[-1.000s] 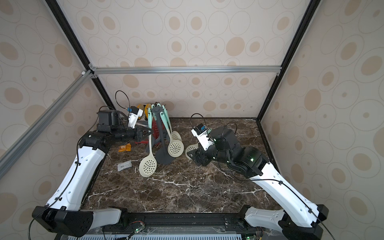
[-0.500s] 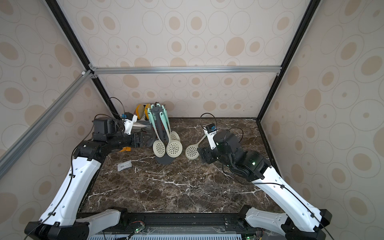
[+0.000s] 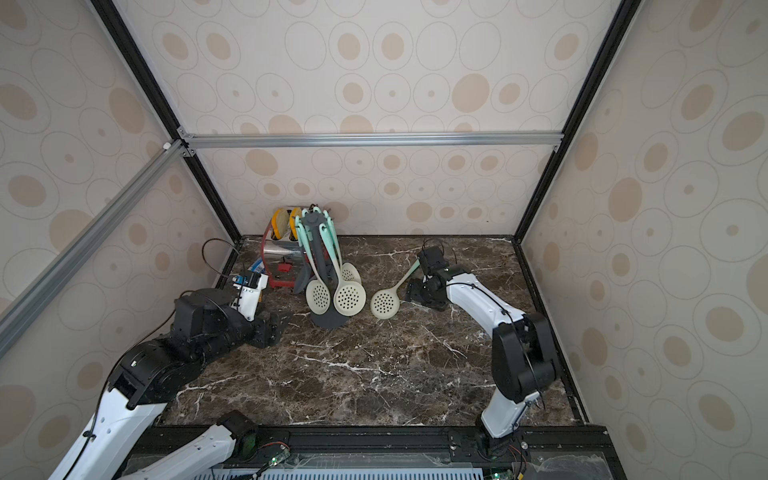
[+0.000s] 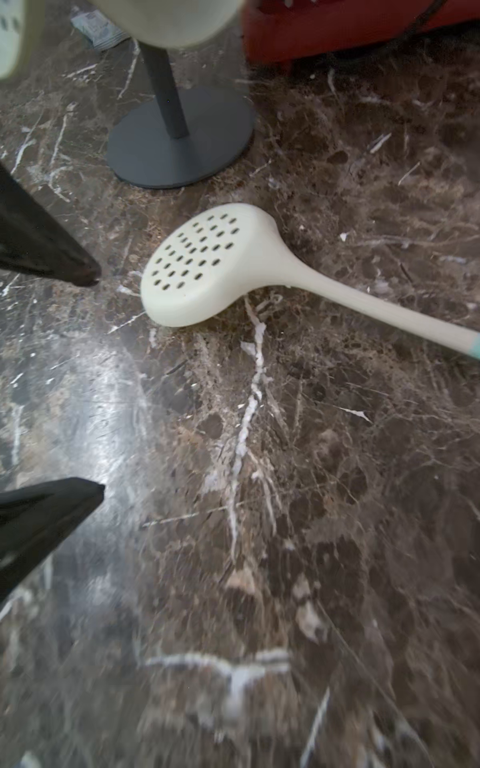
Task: Hang the skimmer on the kitchen utensil rack
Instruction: Hang the skimmer on the rack, then pick up the skimmer from the center of the board.
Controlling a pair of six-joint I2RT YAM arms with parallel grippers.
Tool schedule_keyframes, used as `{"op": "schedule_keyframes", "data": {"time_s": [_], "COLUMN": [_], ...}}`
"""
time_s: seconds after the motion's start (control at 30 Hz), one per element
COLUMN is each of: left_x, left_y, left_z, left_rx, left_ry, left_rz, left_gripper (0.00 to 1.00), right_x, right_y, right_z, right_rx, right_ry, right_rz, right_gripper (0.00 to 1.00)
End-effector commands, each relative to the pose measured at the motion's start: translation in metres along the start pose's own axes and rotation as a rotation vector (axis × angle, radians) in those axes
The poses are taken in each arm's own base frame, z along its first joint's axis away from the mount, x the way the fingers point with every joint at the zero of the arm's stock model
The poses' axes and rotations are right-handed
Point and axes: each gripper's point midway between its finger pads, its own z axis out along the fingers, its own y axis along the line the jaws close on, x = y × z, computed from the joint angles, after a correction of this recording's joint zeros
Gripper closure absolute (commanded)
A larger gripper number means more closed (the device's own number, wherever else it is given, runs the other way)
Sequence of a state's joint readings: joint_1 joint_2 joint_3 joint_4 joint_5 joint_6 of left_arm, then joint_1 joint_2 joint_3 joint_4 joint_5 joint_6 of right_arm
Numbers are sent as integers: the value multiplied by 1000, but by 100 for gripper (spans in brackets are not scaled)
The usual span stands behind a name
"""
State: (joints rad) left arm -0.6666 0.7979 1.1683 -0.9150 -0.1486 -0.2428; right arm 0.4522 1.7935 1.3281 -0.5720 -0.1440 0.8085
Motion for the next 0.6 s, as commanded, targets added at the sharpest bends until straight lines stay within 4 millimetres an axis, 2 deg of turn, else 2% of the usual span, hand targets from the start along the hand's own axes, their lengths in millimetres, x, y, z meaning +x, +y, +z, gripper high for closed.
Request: {"op": "schedule_keyframes", "data": {"time_s": [0.0, 0.17, 0.33, 0.57], "left_x": [-1, -9, -14, -6], "left_y": [6, -16, -13, -13], "left_z": [-4, -10, -21, -20], "left_rx": [-116, -22, -14, -10], "left_ry": [-17, -57, -81, -51], "left_rz": [64, 47, 26, 24], "left_gripper": [25, 25, 25, 25], "right_x": [-35, -51, -59, -62], "right_y": [40, 39, 42, 42], "right_z": [1, 40, 67, 92], "right_rx": [-177, -207, -236, -254], "right_ry": [-63, -28, 1, 37], "right_rz": [71, 207, 273, 326], "right_gripper": [22, 25, 32, 46]}}
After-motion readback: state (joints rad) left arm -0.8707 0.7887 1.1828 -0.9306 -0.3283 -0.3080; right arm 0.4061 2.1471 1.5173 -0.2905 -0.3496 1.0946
